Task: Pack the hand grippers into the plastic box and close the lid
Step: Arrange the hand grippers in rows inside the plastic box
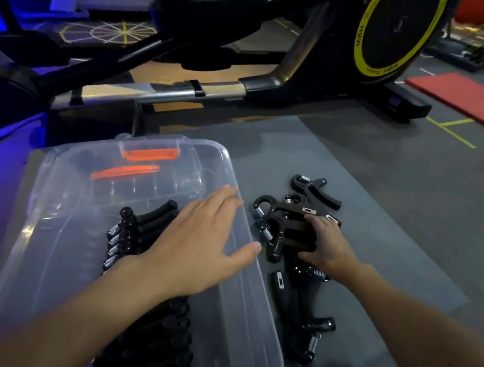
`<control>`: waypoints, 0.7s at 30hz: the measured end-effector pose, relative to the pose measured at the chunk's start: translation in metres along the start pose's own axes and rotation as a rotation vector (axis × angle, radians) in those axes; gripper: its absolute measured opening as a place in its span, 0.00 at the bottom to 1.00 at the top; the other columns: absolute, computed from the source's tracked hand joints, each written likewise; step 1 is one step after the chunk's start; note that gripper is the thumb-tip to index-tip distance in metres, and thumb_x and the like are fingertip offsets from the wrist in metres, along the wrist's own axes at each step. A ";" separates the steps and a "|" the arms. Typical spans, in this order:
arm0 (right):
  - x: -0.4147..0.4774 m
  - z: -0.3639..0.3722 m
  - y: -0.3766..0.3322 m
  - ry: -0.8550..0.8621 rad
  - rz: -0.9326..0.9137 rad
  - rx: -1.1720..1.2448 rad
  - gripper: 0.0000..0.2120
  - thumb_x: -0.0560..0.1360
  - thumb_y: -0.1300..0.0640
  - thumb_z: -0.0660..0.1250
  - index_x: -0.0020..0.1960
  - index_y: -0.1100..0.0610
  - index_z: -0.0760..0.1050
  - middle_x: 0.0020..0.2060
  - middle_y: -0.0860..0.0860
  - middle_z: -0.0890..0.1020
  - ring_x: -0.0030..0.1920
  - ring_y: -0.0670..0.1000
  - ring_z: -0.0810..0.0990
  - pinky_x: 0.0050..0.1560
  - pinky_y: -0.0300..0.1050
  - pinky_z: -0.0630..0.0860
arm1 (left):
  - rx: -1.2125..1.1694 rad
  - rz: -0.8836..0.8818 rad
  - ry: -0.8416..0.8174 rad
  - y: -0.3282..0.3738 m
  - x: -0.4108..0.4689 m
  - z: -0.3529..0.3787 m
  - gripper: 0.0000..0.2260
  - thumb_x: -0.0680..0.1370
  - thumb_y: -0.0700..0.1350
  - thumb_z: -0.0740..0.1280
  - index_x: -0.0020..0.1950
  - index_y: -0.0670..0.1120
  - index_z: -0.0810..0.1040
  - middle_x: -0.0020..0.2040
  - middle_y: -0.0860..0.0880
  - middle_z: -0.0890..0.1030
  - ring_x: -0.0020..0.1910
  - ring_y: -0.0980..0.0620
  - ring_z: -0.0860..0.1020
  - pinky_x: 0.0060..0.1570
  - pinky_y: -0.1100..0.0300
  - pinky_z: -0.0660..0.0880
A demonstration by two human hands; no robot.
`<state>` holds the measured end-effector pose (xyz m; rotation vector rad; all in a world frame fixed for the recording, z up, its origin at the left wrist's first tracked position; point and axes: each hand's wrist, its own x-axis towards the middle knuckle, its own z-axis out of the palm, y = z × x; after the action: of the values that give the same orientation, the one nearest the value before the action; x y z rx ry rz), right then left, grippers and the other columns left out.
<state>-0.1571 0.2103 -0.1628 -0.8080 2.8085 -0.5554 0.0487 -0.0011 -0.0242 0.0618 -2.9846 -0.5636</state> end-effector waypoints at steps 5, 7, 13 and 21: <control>-0.008 -0.004 -0.006 0.042 0.003 0.022 0.38 0.61 0.54 0.76 0.68 0.62 0.70 0.63 0.57 0.76 0.66 0.59 0.70 0.66 0.50 0.69 | -0.021 0.018 -0.003 -0.003 -0.002 0.000 0.32 0.79 0.63 0.58 0.78 0.48 0.58 0.79 0.55 0.53 0.76 0.54 0.57 0.72 0.61 0.52; -0.013 -0.006 -0.008 0.074 0.026 0.033 0.40 0.58 0.49 0.72 0.68 0.62 0.71 0.61 0.57 0.77 0.64 0.59 0.72 0.65 0.50 0.71 | -0.023 0.032 -0.004 -0.005 -0.004 0.000 0.31 0.79 0.62 0.57 0.78 0.49 0.57 0.80 0.56 0.53 0.77 0.56 0.54 0.73 0.60 0.51; -0.030 -0.033 -0.037 0.305 0.067 0.290 0.31 0.61 0.58 0.78 0.63 0.61 0.75 0.50 0.53 0.81 0.53 0.54 0.79 0.53 0.40 0.70 | -0.077 0.043 0.050 -0.009 -0.008 -0.008 0.24 0.81 0.57 0.60 0.76 0.51 0.63 0.76 0.57 0.61 0.75 0.57 0.60 0.72 0.59 0.58; -0.058 -0.083 -0.127 0.367 -0.001 0.595 0.24 0.67 0.58 0.77 0.61 0.55 0.76 0.43 0.41 0.81 0.40 0.33 0.79 0.39 0.21 0.69 | -0.297 0.055 0.323 -0.012 -0.006 -0.033 0.20 0.76 0.49 0.71 0.67 0.55 0.72 0.61 0.60 0.74 0.59 0.58 0.74 0.60 0.54 0.73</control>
<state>-0.0686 0.1675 -0.0329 -0.6234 2.6734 -1.5759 0.0583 -0.0241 0.0012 0.0424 -2.5564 -0.8884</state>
